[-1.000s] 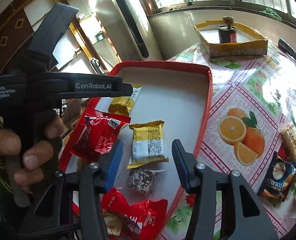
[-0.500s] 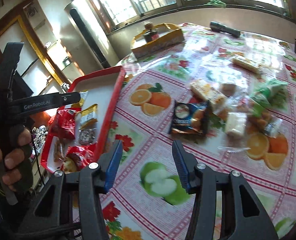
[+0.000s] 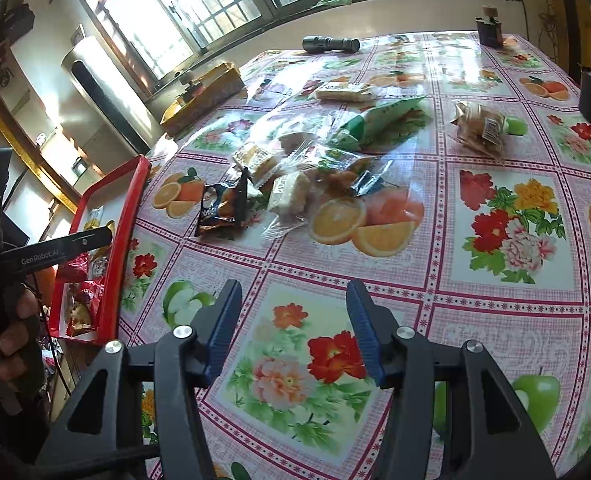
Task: Organize snacks
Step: 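Move both tools back over the snack pile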
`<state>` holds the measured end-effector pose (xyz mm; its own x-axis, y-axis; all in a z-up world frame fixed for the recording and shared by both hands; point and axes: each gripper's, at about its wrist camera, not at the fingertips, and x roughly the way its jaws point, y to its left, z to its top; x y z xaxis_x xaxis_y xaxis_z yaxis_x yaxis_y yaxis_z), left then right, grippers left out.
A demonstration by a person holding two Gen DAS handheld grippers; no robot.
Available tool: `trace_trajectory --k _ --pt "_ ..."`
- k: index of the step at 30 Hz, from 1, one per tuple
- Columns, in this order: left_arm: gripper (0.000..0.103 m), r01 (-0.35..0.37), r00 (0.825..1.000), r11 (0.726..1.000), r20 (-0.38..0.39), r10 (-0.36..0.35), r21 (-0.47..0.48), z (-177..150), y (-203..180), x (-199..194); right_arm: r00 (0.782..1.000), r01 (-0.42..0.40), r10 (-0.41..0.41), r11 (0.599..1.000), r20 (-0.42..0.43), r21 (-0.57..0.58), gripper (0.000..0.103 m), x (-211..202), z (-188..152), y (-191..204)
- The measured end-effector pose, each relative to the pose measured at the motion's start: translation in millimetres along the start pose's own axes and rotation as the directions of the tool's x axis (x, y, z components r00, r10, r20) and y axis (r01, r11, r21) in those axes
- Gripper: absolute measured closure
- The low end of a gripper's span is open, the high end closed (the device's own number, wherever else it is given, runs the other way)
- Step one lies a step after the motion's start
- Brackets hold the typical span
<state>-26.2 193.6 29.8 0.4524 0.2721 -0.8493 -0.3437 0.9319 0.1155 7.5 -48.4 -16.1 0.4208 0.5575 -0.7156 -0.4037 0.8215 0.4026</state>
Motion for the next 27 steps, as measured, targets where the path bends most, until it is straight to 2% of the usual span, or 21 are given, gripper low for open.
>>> trace_trajectory --k 8,15,20,27 --pt "0.038 0.035 0.999 0.999 -0.033 -0.034 0.022 2 -18 9 1.000 0.004 -0.004 1.000 0.016 0.012 0.045 -6 -4 -10" --pt "0.037 0.108 0.991 0.994 -0.084 -0.107 0.012 8 -37 25 0.999 0.021 -0.022 0.999 0.035 0.032 0.043 -15 -3 -26" --pt "0.037 0.170 0.978 0.985 -0.117 -0.171 -0.020 18 -49 39 0.996 0.072 -0.074 0.996 0.049 0.048 0.034 -23 3 -44" --pt "0.037 0.191 0.970 0.980 -0.141 -0.197 -0.054 36 -63 62 0.987 0.123 -0.133 0.987 0.094 0.104 0.029 -41 21 -76"
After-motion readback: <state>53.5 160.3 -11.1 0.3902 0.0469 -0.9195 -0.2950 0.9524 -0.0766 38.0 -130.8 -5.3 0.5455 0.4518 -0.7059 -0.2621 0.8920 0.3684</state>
